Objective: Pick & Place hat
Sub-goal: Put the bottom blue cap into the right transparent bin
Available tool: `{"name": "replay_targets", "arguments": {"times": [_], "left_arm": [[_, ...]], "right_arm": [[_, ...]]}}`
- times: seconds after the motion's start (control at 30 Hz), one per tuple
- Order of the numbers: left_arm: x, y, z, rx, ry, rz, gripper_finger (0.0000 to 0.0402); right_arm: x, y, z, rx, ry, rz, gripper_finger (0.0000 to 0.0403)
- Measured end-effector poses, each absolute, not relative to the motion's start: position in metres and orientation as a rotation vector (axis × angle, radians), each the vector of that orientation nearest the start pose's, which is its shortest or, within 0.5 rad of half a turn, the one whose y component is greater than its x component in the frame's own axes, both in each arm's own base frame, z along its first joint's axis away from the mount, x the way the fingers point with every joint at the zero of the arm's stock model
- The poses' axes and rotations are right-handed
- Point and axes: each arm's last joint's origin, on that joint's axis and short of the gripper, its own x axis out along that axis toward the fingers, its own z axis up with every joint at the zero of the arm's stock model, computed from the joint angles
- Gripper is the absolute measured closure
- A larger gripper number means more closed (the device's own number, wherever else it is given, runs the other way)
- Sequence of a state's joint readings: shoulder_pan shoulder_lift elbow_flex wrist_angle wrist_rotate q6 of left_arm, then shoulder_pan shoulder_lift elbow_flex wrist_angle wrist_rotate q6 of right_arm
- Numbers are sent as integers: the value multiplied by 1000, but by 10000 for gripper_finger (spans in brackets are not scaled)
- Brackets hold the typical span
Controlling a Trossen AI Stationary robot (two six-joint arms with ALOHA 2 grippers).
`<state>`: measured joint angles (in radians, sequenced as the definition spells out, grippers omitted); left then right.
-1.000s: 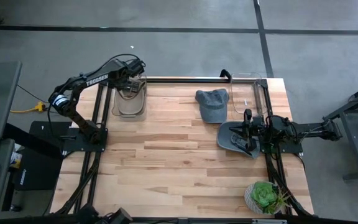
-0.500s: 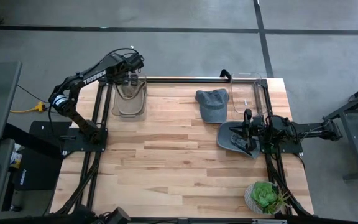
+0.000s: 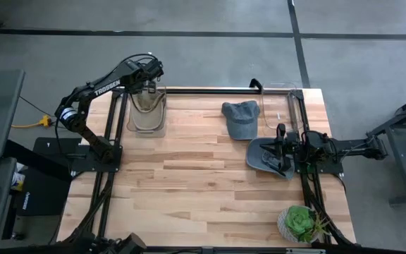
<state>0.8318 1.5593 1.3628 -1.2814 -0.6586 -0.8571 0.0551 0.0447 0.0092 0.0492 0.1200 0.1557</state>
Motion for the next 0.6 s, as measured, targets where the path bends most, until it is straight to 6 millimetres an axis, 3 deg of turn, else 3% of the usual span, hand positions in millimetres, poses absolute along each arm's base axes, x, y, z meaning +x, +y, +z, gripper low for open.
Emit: {"name": "replay_targets", "arguments": {"times": [0.37,0.6], "left_arm": [[145,241,283,-931,812,1930,401],[143,246,286,-970,682,1979,401]], "right_arm": [[100,2,168,157,-19,-64,391],[100,2,168,157,-19,-64,391]]}}
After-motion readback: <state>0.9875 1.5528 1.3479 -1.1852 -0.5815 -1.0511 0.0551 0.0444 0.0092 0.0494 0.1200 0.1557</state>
